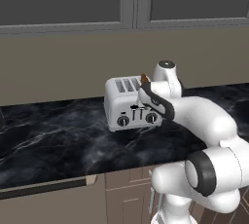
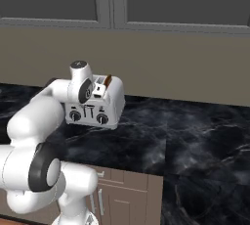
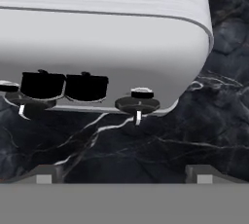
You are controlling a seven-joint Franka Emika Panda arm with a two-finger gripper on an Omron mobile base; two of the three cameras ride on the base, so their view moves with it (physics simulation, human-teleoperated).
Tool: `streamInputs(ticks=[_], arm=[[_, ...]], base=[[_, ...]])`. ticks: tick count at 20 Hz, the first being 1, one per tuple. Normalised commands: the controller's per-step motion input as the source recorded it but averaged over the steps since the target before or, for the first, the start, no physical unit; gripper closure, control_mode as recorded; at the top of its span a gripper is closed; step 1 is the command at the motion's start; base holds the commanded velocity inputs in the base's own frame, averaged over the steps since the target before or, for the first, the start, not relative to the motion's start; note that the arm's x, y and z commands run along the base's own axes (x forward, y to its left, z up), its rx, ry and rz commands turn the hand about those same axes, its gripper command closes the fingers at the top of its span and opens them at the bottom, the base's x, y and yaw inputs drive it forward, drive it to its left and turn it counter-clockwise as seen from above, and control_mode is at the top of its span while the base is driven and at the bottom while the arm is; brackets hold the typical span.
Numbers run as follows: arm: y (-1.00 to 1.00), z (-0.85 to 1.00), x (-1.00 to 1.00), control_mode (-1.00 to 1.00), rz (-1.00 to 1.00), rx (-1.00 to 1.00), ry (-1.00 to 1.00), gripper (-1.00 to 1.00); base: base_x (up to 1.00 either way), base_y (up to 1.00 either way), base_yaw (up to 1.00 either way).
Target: Start the toaster. Once the lever pops up, take the bread to the plate on the dining counter.
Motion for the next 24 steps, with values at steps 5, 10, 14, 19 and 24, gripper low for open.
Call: streamInputs(ticks=[5,10,14,19,24], arm=[[0.00,-0.19,0.12,-1.00,0.00,0.00,0.00,-1.00],[0.00,-0.18,0.16,-1.00,0.00,0.00,-0.05,-1.00],[-0.10,-0.01,0.06,-1.00,0.00,0.03,-0.09,-1.00],[-0.04,-0.09,0.16,-1.00,-0.01,0.01,-0.04,-1.00],[0.00,-0.19,0.26,-1.00,0.00,0.00,0.00,-1.00]], base=[[0.00,0.00,0.00],[0.00,0.00,0.00],[0.00,0.00,0.00],[0.00,0.00,0.00],[0.00,0.00,0.00]])
